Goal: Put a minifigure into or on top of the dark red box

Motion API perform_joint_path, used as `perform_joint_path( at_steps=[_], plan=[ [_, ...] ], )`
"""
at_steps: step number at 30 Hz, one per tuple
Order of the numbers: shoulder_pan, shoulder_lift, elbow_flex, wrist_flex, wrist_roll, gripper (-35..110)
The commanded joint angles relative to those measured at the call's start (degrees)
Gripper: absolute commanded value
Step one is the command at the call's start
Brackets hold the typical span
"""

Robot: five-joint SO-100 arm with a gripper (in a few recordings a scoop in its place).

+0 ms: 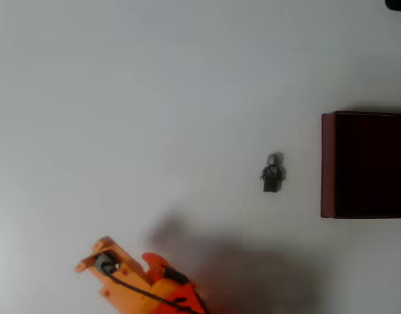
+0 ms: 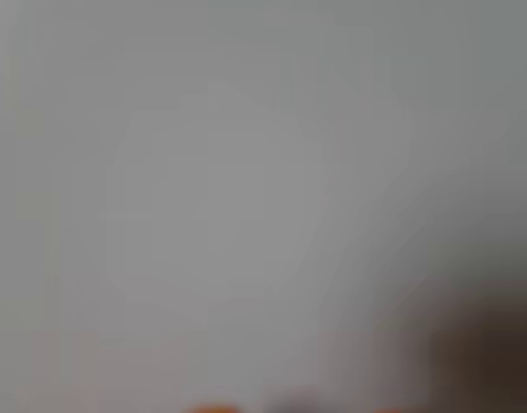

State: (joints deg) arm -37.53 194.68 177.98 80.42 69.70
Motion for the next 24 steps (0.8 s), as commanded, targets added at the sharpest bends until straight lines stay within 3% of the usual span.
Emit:
perform_joint_path(
  at_steps=[1, 3, 7, 14, 24],
  plan=[
    [-0.53, 0.79, -9.40, 1.76, -5.89, 10],
    [-2.81, 0.44, -16.87, 2.81, -11.25, 8],
    [6.94, -5.01, -27.60, 10.28, -11.34, 13],
    [21.53, -39.73, -47.99, 9.76, -12.30, 22],
    [39.99, -51.06, -48.25, 2.02, -5.01, 23]
  ],
)
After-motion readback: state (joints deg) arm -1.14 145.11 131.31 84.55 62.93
